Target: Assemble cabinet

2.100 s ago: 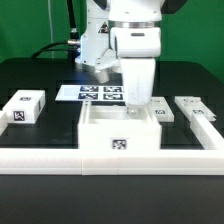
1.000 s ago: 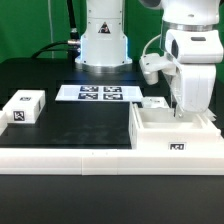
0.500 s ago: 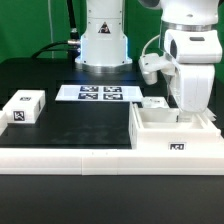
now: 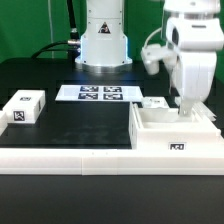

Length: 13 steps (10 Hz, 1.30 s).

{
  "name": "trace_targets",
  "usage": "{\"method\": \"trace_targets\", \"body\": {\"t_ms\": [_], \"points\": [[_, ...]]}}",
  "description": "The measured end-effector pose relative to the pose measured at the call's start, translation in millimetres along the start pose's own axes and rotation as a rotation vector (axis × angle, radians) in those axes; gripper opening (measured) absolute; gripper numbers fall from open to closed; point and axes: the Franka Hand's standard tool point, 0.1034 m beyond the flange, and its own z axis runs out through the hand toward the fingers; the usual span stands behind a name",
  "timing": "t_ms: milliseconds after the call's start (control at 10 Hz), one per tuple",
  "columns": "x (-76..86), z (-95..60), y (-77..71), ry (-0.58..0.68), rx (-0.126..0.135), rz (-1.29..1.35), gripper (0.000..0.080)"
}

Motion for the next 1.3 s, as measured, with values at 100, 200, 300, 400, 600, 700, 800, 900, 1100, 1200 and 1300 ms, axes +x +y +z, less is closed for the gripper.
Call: {"method": "trace_targets", "body": {"t_ms": [100, 200, 300, 400, 600, 700, 800, 900, 1100, 1200, 1300], "points": [[4.0, -4.6, -9.5, 0.005, -0.014, 0.015, 0.0797], [11.6, -9.3, -23.5, 0.015, -0.034, 0.026, 0.0797], [20.6, -9.2, -32.4, 0.020, -0.036, 0.047, 0.0797], [15.5, -7.8, -29.0, 0.020, -0.034, 0.053, 0.0797], [15.1, -7.4, -29.5, 0.020, -0.033, 0.057, 0.0797], [19.7, -1.7, -33.6, 0.025, -0.032, 0.064, 0.0797], [39.8, 16.2, -48.7, 0.067, -0.061, 0.085, 0.0797], [48.9, 21.8, -61.5, 0.068, -0.048, 0.080, 0.0797], [56.3, 28.6, -70.3, 0.071, -0.039, 0.072, 0.0797], [59.7, 34.3, -73.8, 0.074, -0.032, 0.074, 0.0797], [59.4, 37.6, -76.0, 0.072, -0.025, 0.074, 0.0797]]}}
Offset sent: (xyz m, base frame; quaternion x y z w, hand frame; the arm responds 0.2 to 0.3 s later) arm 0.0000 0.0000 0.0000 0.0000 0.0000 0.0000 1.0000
